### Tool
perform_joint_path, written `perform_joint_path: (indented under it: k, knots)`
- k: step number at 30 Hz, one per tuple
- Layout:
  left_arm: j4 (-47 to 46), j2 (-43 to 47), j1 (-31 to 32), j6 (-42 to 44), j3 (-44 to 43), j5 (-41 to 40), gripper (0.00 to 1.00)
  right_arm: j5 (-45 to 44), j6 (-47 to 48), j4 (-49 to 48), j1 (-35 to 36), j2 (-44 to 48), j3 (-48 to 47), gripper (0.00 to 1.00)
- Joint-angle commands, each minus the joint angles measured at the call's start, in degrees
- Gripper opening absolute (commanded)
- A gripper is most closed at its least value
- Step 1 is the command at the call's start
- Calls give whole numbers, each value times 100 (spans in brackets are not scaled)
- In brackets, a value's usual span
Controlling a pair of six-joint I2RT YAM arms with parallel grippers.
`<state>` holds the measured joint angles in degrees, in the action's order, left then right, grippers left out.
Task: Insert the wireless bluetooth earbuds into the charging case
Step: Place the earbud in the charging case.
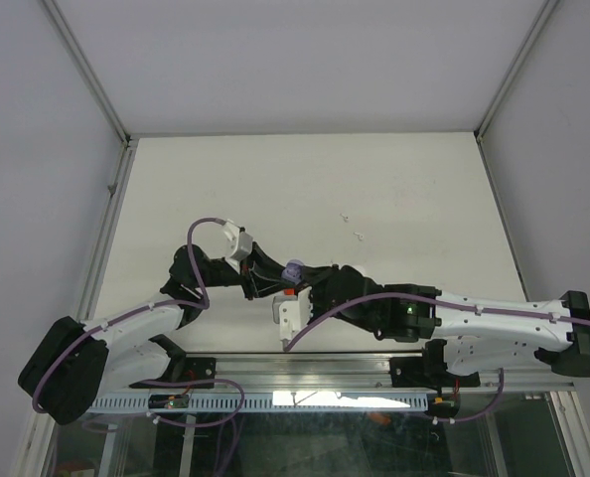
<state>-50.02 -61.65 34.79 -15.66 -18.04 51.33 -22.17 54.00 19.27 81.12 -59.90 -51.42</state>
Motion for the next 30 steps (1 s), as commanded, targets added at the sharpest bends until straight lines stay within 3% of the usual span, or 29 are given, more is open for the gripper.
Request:
perform_joint_path:
  k: [1,7,12,22,30]
  knots:
    - [-317,-20,-7,-53,-271,-64,0,257,146,-150,127,-61,-122,14]
    - [-850,-73,-9,-298,-116,-180,0,430,147,7,133,-42,-170,24]
    - [-899,-93,-8,-301,-15,-365,0,604,73,197,132,92,-228,39]
    - [-975,59,-27,-184,308,-849,0,865,-564,652,75,371,-431,57]
    - [-1151,130,-35,-163,514,-972,0,2006,-1777,598,-869,510,-646,67]
